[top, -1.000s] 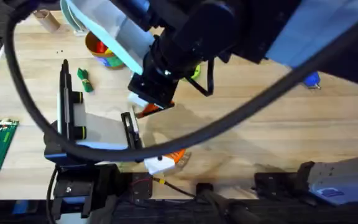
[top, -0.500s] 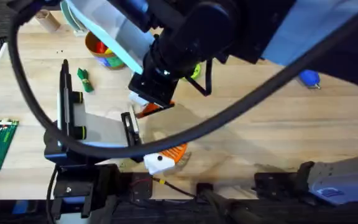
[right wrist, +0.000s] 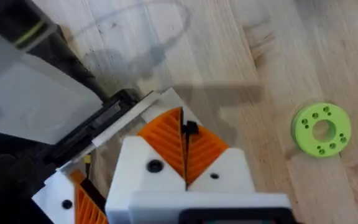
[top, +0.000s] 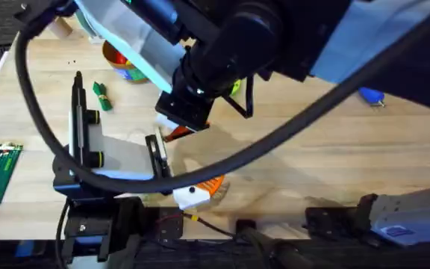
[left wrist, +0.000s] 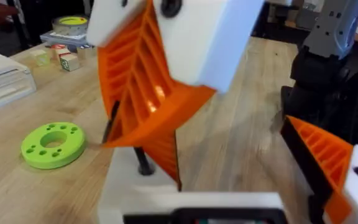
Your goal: Pick up the gripper from the table and insert it into the empty holder that is missing its gripper. Then pick up a screw, insert it into the mounting hole, and use the screwdriver to tighten it. Finally, clean up the table by picking up the vegetable and placing it into the bucket.
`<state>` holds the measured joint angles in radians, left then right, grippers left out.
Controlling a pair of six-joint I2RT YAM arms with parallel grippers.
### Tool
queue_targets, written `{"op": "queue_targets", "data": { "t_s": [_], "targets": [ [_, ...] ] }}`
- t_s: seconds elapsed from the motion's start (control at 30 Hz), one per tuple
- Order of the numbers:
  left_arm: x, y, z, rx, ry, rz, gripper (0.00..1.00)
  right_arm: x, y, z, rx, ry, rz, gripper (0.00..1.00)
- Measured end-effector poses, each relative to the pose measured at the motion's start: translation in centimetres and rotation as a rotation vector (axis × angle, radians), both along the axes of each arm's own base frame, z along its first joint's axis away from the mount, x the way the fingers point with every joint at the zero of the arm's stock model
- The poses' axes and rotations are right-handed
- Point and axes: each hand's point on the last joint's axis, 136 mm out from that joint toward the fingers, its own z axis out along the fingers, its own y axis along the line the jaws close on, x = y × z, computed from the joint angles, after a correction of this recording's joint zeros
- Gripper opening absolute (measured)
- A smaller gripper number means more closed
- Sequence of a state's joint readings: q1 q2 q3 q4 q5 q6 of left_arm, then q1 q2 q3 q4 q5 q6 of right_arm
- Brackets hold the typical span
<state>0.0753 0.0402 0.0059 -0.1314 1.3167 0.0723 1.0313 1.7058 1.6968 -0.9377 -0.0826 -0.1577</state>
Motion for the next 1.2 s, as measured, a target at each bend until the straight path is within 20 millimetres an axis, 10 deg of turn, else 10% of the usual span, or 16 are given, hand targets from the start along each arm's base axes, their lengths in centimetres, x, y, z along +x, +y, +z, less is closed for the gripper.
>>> {"op": "queue_targets", "data": {
  "t_s": [1.2],
  "targets": [
    [-0.08, -0.02, -0.08, -0.001, 0.007, -0.004, 0.993, -0.87, 0.1, -0.78, -0.01, 0.024, 0.021, 0.015]
  ]
}}
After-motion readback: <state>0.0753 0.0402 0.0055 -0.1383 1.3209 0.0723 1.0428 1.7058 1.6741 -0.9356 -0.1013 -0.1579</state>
